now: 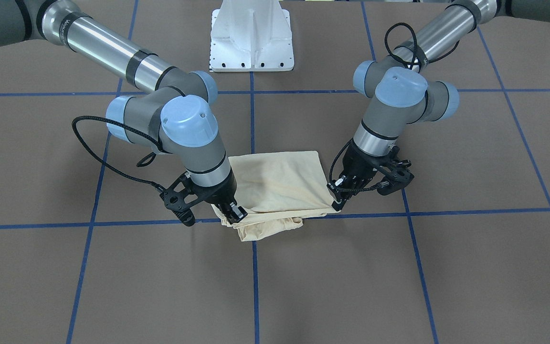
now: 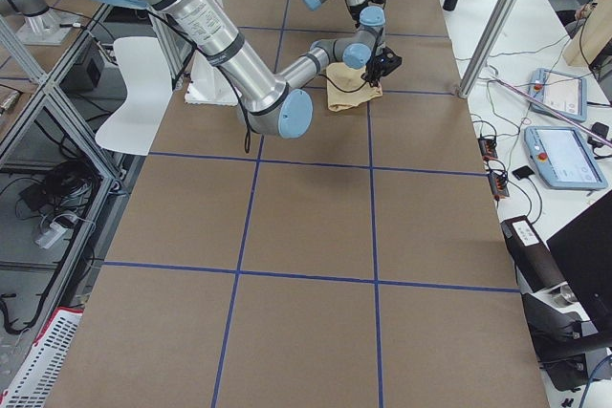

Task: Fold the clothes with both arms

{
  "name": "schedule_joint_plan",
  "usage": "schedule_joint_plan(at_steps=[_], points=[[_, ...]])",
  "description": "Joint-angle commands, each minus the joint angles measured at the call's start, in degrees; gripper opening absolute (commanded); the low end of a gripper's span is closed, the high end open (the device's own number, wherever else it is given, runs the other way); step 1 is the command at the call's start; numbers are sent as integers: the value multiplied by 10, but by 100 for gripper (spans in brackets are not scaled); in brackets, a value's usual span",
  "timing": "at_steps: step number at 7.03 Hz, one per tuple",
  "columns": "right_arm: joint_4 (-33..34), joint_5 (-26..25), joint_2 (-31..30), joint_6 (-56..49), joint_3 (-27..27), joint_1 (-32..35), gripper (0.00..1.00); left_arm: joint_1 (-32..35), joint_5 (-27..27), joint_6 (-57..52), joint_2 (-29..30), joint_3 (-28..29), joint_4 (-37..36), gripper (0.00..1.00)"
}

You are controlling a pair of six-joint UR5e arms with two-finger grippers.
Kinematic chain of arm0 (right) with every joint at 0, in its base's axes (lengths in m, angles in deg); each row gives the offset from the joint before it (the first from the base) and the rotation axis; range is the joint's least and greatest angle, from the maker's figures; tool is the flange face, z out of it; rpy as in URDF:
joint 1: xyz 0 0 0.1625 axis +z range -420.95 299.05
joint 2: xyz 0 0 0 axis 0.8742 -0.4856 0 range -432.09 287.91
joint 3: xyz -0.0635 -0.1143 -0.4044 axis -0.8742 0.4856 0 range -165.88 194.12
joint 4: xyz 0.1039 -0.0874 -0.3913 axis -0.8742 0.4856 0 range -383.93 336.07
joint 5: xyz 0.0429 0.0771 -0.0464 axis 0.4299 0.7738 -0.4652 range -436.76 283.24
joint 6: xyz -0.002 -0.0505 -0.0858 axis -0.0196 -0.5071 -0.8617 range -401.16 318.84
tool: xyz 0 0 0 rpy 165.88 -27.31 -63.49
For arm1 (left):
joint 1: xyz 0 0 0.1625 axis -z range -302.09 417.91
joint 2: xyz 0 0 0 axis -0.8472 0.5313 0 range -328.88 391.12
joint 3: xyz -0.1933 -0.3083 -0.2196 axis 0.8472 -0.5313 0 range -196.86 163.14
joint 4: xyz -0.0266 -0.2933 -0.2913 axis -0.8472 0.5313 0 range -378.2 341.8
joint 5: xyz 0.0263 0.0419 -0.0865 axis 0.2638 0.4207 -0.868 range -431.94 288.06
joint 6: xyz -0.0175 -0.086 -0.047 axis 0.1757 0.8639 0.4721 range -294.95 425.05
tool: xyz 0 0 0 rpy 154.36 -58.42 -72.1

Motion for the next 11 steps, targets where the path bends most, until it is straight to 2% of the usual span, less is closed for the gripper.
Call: schedule_joint_plan(at_steps=[1,2,3,4,6,7,8,9,10,11], points=[[-21,7,22,-28,60,16,87,5,2,-17,10,52,40,48],[-21,12,63,-39,120,35,100,18,2,-47,25,87,55,75],[-21,33,74,-60,128,62,100,33,2,-66,25,91,56,77],[-20,88,70,-89,129,97,100,43,0,-73,28,91,56,85],[-20,95,41,-158,123,110,100,55,-13,-120,29,84,53,85],[-14,115,2,-233,94,133,100,70,-61,-200,18,65,48,85],[-9,153,-64,-343,47,170,100,93,-85,-292,-22,19,46,86],[24,181,-115,-459,10,204,100,113,-114,-365,-45,-1,36,88],[82,192,-151,-573,-33,244,100,139,-132,-447,-70,-38,9,98],[128,196,-196,-691,-78,272,100,162,-146,-523,-119,-108,-39,99]])
